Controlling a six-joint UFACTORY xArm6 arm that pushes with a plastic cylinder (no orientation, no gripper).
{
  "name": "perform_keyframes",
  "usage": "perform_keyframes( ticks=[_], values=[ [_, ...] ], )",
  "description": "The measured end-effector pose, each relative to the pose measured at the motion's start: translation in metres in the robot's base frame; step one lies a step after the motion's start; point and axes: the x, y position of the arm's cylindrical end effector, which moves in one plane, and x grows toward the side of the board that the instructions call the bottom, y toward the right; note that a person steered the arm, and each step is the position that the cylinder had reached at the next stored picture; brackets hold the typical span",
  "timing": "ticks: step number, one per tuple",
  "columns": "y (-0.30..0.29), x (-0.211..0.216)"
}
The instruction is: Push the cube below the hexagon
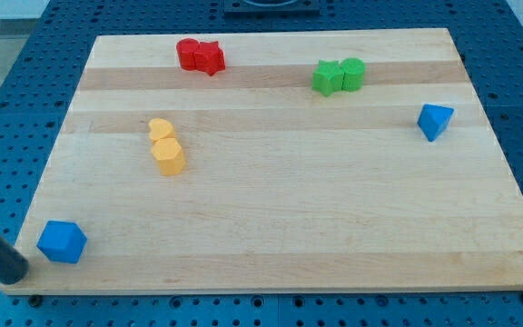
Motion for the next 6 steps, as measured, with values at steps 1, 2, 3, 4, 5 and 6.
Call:
perform_keyframes(
  ticks=[1,2,3,4,5,6],
  values=[
    [0.001,-0.001],
    [0.030,-0.015],
    [0.049,-0.032],
    [0.064,-0.045],
    [0.088,-0.052],
    [0.131,-0.055]
  ],
)
